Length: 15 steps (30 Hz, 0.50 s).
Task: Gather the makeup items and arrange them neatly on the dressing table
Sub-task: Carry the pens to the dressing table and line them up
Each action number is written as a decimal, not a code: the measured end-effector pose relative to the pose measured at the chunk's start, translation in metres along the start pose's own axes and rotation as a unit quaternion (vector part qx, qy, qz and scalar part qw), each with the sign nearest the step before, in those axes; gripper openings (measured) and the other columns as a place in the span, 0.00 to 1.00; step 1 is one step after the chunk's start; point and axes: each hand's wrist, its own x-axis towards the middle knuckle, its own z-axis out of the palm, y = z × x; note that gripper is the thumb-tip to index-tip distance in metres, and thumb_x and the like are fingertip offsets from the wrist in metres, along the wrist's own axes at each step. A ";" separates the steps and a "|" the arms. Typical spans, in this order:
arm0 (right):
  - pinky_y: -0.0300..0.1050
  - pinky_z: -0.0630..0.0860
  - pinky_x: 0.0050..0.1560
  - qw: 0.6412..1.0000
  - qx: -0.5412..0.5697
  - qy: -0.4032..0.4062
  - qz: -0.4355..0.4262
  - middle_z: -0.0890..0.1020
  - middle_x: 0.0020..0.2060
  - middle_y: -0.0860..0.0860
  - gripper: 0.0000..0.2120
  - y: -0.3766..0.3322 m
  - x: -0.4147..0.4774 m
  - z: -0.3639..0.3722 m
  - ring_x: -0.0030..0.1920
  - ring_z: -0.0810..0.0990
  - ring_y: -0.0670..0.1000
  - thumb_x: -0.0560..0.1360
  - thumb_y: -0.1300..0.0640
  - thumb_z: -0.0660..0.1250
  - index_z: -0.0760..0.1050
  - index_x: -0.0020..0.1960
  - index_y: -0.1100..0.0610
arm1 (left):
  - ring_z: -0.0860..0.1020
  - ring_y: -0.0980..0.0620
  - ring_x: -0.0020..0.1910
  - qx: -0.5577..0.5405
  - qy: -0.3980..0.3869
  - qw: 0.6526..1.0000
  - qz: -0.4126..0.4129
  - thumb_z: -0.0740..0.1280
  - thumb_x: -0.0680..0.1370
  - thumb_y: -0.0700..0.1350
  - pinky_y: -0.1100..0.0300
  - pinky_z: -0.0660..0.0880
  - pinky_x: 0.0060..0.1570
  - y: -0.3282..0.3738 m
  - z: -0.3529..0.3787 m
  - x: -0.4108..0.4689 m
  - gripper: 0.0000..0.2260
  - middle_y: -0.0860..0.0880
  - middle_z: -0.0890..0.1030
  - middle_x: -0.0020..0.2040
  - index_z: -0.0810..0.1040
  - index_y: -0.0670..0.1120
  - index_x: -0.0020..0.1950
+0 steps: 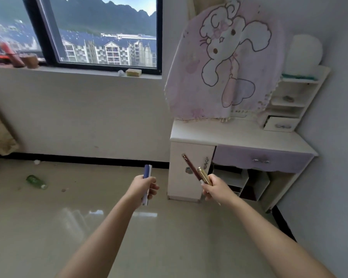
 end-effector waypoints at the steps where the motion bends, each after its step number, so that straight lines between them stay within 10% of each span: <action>1: 0.36 0.72 0.32 1.000 0.003 0.005 0.002 0.75 0.34 0.51 0.07 -0.004 0.014 0.002 0.31 0.74 0.48 0.78 0.58 0.59 0.66 0.42 0.52 | 0.70 0.51 0.25 0.001 -0.005 1.000 -0.001 0.59 0.76 0.35 0.65 0.64 0.24 0.007 -0.003 0.016 0.04 0.43 0.75 0.33 0.69 0.41 0.42; 15: 0.39 0.72 0.35 0.994 0.007 0.054 0.095 0.76 0.33 0.51 0.06 0.028 0.150 -0.048 0.30 0.75 0.48 0.77 0.60 0.59 0.66 0.42 0.55 | 0.70 0.56 0.15 0.022 -0.066 0.995 -0.068 0.59 0.76 0.35 0.70 0.61 0.19 0.044 0.056 0.183 0.06 0.42 0.74 0.31 0.68 0.41 0.39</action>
